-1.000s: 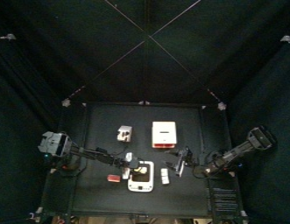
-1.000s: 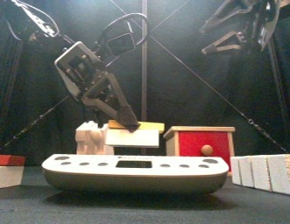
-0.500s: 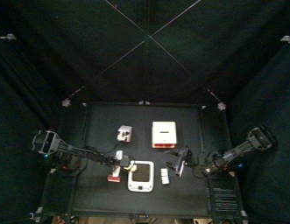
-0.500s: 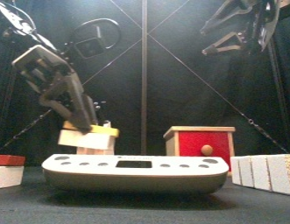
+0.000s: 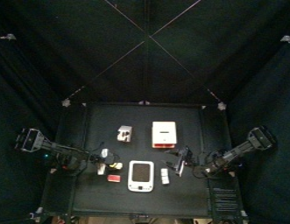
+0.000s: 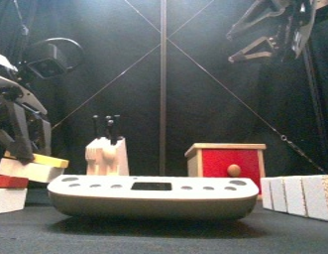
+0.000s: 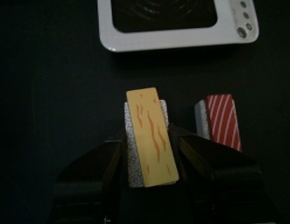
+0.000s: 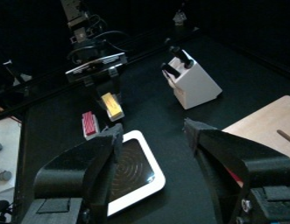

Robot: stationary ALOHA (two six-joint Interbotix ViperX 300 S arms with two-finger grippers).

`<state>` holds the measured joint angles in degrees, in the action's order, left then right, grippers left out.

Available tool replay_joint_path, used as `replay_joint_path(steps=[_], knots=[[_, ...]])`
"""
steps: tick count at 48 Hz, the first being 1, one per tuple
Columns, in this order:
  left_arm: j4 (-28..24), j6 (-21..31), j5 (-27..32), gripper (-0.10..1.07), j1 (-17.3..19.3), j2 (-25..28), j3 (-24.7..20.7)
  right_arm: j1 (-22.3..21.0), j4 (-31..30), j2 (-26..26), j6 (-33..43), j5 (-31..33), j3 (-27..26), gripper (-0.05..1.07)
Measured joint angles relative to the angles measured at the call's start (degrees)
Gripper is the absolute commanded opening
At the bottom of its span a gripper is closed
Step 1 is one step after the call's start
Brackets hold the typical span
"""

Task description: Put egg sushi above salmon sushi

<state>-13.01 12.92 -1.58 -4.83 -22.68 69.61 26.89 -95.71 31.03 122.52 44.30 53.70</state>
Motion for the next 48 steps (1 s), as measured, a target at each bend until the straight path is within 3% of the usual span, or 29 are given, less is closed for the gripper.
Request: replay_joint_path(steps=[28,48], knots=[[-1.32,-0.09,-3.16,0.56,4.39,5.19,0.62,-0.53,0.00,0.00,0.00,0.00,0.00,0.91],[-1.23,-0.18,-3.43,0.56,4.48,5.45,0.62,-0.70,0.09,-0.18,0.00,0.00,0.00,0.91]])
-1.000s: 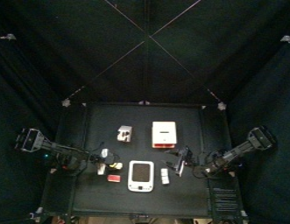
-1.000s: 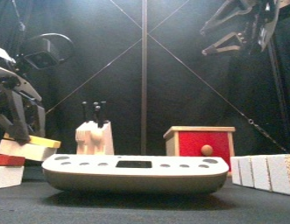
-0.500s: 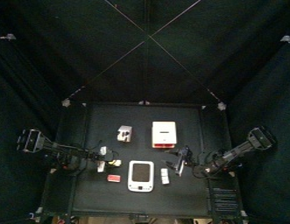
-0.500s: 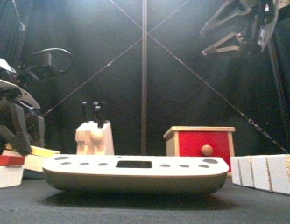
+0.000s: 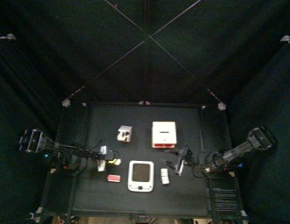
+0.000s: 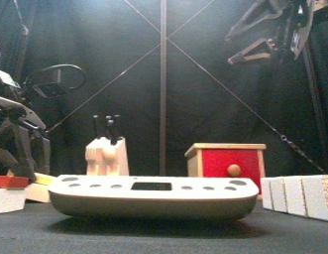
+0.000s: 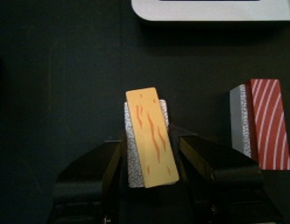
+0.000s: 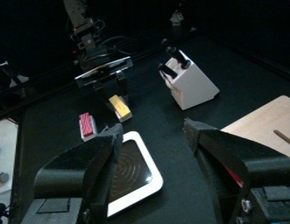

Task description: Put egg sushi above salmon sushi

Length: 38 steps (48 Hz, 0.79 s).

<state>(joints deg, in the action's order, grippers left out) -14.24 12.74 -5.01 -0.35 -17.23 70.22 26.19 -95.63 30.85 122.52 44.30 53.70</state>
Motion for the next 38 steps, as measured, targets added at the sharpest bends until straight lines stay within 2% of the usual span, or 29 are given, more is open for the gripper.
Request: replay_joint_path(steps=[38], knots=[[0.09,0.18,-0.70,0.59,0.88,4.22,-1.67,-0.18,0.00,-0.09,0.00,0.00,0.00,0.91]])
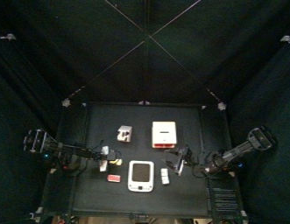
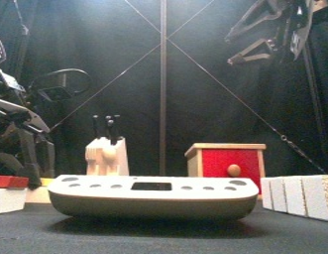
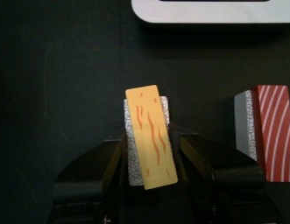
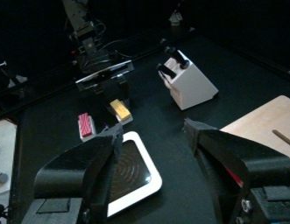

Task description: Put egg sushi above salmon sushi

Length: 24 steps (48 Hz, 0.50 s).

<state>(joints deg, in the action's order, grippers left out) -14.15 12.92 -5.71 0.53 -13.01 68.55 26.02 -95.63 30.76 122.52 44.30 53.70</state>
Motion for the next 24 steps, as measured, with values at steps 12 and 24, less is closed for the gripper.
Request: replay_joint_path(steps=[12,24], knots=[[1.32,0.00,0.18,0.73,0.26,-0.09,0.09,0.00,0.00,0.09,0.00,0.00,0.00,0.91],[1.32,0.09,0.53,0.87,0.35,-0.44,-0.35,0.00,0.00,0.00,0.00,0.00,0.00,0.91]])
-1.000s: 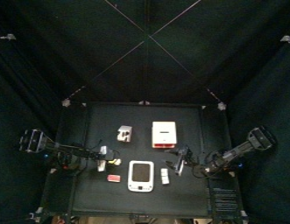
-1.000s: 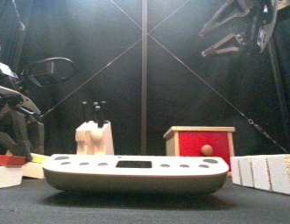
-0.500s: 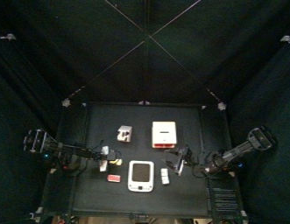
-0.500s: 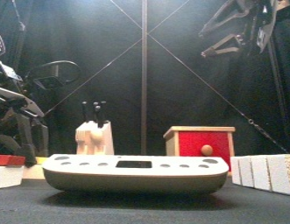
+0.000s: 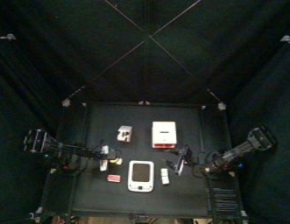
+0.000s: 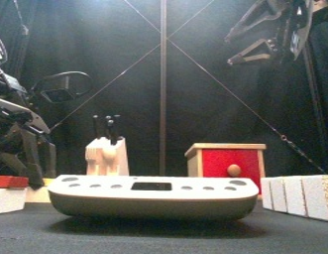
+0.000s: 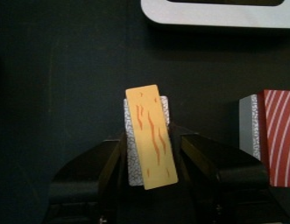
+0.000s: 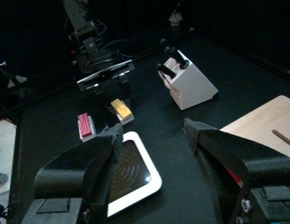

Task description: Put egg sushi above salmon sushi

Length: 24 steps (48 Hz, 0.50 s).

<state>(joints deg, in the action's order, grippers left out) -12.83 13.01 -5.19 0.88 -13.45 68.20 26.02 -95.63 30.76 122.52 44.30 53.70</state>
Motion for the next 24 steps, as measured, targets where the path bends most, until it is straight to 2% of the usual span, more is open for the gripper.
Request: replay_joint_path(steps=[24], knots=[[0.09,-0.18,-0.09,0.88,-0.18,-1.05,-1.14,-0.09,0.09,0.00,0.00,0.00,0.00,0.91]])
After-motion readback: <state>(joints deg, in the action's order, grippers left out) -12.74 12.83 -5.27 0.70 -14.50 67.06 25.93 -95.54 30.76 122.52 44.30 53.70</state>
